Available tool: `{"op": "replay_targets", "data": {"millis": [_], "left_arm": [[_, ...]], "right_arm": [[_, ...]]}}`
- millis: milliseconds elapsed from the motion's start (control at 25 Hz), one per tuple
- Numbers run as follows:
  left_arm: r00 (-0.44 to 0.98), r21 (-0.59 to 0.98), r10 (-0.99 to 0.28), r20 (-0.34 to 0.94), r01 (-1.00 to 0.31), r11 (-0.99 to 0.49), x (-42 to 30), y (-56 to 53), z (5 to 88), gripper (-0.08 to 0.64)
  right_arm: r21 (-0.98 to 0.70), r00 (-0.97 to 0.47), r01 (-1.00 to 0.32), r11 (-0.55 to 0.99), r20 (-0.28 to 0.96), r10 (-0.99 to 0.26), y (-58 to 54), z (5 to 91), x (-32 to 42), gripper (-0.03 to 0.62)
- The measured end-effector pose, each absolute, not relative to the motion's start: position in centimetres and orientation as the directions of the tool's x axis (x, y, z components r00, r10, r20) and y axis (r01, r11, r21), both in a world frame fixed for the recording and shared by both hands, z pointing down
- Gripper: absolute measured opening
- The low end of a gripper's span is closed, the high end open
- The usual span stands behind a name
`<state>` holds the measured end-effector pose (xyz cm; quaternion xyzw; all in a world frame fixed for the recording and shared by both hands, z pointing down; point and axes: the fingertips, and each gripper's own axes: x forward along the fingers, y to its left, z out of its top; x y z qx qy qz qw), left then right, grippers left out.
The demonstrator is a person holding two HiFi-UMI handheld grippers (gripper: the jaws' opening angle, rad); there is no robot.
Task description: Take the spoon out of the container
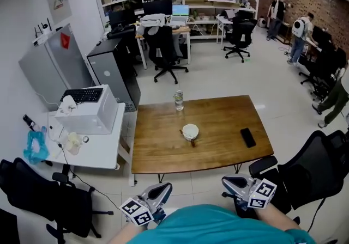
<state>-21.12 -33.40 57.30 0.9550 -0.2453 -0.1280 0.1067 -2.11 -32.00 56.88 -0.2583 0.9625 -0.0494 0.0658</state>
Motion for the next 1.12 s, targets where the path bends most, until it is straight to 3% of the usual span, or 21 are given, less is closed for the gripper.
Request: {"op": "replay_targets", "data": {"millis": [200,400,560,640,920,1120], "left_arm": [[0.826,0.303,-0.550,-0.124,-0.496,-0.813,-21.1,-44.2,62.5,0.000],[0.755,0.314,-0.655,0.012,-0.625,-0.715,-16.5,-54.5,65.5,0.000],[0.685,0.367,-0.714,0.146,-0.708,-0.604,-13.5,-63.0,70.1,0.116],[0.643,0.428,-0.733,0.221,-0.739,-0.520,-13.4,-67.7,73.6,0.138],[0.637,0.615,-0.641,0.428,-0.725,-0.310,-14.2,-81.3,85.9,0.186],[0.679,0.640,-0.537,0.500,-0.708,-0.299,-14.2,-87.3,90.8,0.204]], "right_arm": [[-0.162,-0.863,-0.478,0.863,-0.095,-0.496,-41.0,60.9,-2.0,0.002],[-0.156,-0.892,-0.409,0.899,-0.137,-0.430,-49.0,59.8,3.2,0.002],[-0.153,-0.912,-0.354,0.923,-0.161,-0.376,-54.8,59.0,7.6,0.002],[-0.165,-0.916,-0.348,0.923,-0.151,-0.373,-57.9,59.4,8.9,0.002],[-0.195,-0.897,-0.404,0.894,-0.108,-0.429,-64.4,61.8,9.1,0.002],[-0.221,-0.859,-0.484,0.847,-0.068,-0.508,-66.9,63.7,7.5,0.002]]}}
